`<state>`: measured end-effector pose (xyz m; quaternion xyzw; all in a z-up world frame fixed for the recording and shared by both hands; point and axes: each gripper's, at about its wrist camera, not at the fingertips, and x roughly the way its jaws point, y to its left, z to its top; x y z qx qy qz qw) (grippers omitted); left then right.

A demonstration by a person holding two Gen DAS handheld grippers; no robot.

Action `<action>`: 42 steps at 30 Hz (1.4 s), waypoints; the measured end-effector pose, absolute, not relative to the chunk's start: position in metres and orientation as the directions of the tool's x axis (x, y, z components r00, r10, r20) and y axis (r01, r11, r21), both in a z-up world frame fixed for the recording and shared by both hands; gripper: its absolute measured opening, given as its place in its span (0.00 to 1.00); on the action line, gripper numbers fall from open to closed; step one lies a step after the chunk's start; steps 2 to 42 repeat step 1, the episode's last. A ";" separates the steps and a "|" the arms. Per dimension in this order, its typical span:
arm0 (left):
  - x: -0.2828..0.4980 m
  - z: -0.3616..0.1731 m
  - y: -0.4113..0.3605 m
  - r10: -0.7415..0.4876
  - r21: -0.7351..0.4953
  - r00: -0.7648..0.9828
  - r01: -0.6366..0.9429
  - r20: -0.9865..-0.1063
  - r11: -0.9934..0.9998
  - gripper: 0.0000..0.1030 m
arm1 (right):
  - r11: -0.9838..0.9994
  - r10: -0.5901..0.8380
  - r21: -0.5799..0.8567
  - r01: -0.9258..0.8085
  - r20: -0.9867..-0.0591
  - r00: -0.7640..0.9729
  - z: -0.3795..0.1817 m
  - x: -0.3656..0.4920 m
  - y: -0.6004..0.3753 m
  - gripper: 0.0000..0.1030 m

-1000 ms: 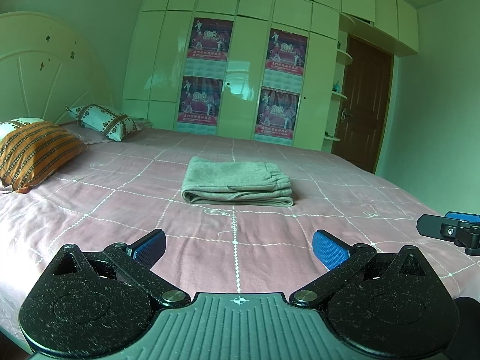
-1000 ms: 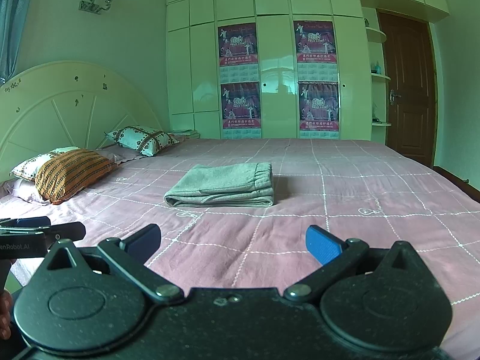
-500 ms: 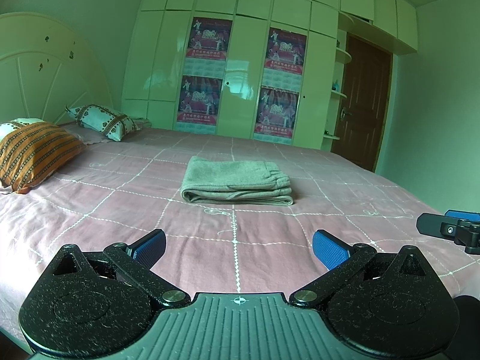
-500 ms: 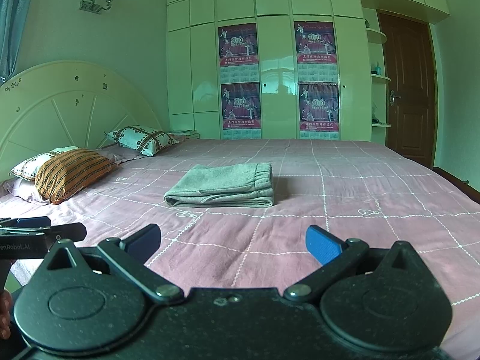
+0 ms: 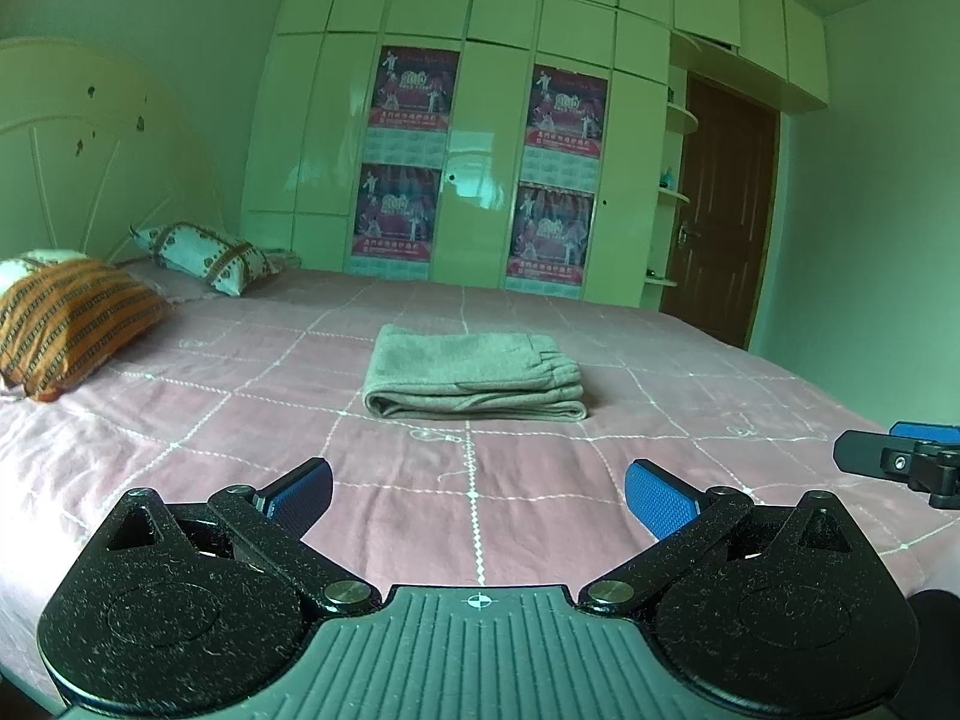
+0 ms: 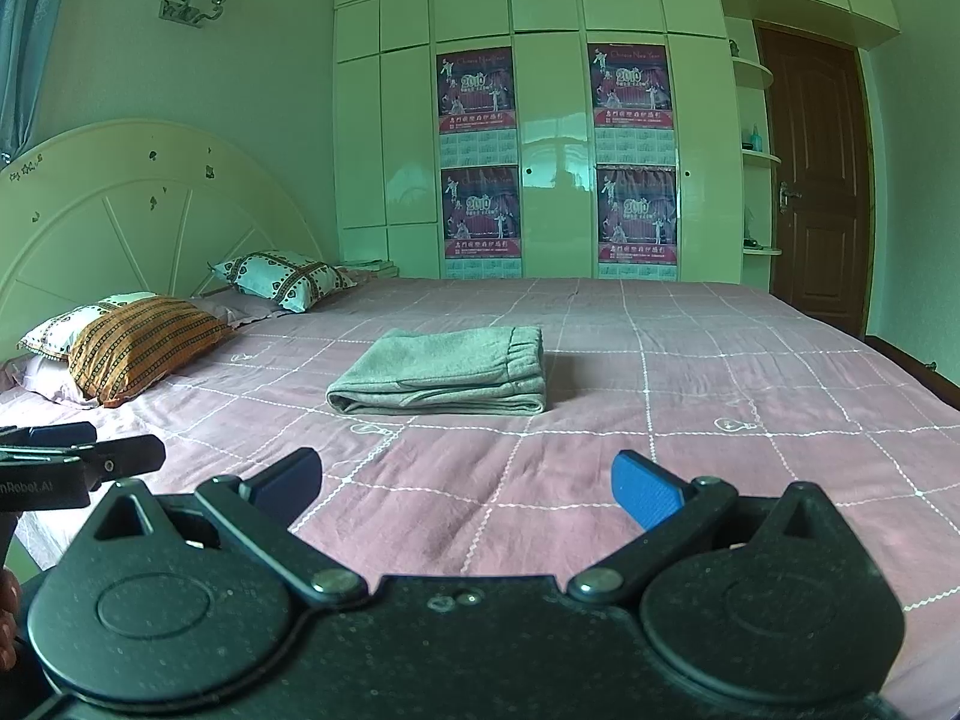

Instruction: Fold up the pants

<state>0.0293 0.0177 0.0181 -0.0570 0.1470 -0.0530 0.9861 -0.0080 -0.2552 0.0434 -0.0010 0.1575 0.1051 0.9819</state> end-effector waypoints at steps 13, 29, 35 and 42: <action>0.030 0.019 0.018 -0.122 -0.125 0.951 0.089 -0.284 0.988 1.00 | 0.978 0.207 0.031 -0.208 -0.309 0.928 0.043 -0.009 -0.255 0.94; 0.030 0.019 0.018 -0.122 -0.125 0.951 0.089 -0.284 0.988 1.00 | 0.978 0.207 0.031 -0.208 -0.309 0.928 0.043 -0.009 -0.255 0.94; 0.030 0.019 0.018 -0.122 -0.125 0.951 0.089 -0.284 0.988 1.00 | 0.978 0.207 0.031 -0.208 -0.309 0.928 0.043 -0.009 -0.255 0.94; 0.030 0.019 0.018 -0.122 -0.125 0.951 0.089 -0.284 0.988 1.00 | 0.978 0.207 0.031 -0.208 -0.309 0.928 0.043 -0.009 -0.255 0.94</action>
